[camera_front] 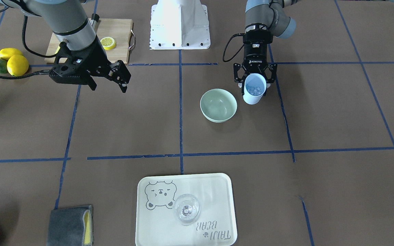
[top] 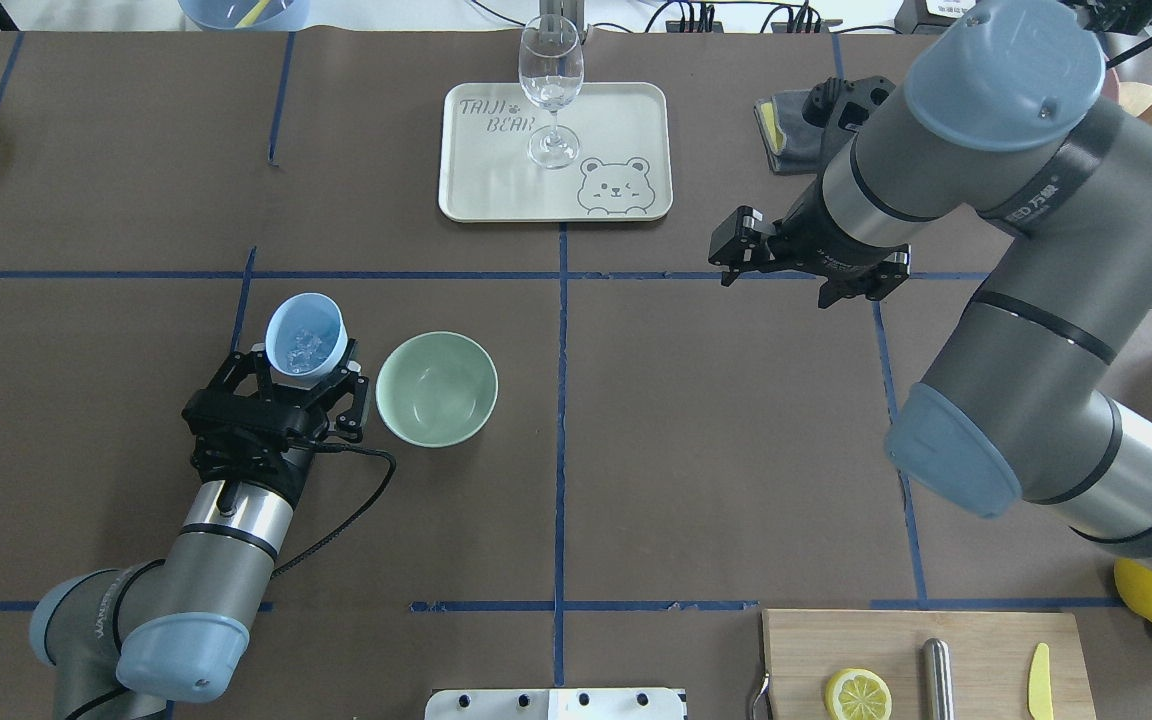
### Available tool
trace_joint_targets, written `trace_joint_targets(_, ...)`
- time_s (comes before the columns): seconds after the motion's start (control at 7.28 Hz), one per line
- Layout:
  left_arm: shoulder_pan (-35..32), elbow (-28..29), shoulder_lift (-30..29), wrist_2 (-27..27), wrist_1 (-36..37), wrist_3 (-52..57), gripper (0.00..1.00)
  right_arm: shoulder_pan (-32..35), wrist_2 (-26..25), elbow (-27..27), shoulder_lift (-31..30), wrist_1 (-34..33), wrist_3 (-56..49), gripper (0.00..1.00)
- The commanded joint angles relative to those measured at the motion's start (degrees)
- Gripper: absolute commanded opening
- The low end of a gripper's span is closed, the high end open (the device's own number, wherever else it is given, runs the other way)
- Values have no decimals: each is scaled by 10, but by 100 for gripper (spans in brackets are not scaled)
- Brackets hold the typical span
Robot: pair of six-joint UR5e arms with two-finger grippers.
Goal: Pour ice into bowl
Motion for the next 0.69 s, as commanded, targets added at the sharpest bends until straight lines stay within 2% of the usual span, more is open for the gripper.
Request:
trace_joint_targets(0.0,2,0,-47,-33,47,6,0,3,0,0,-1,0,0,100)
trace_joint_targets(0.14,2,1,-85,-58,50,5,0,5,2,0,-5,0,-4,100)
trace_joint_targets(0.55,2,4,-85,-57,101,82,0,7,2,-1,-5,0,-7,100)
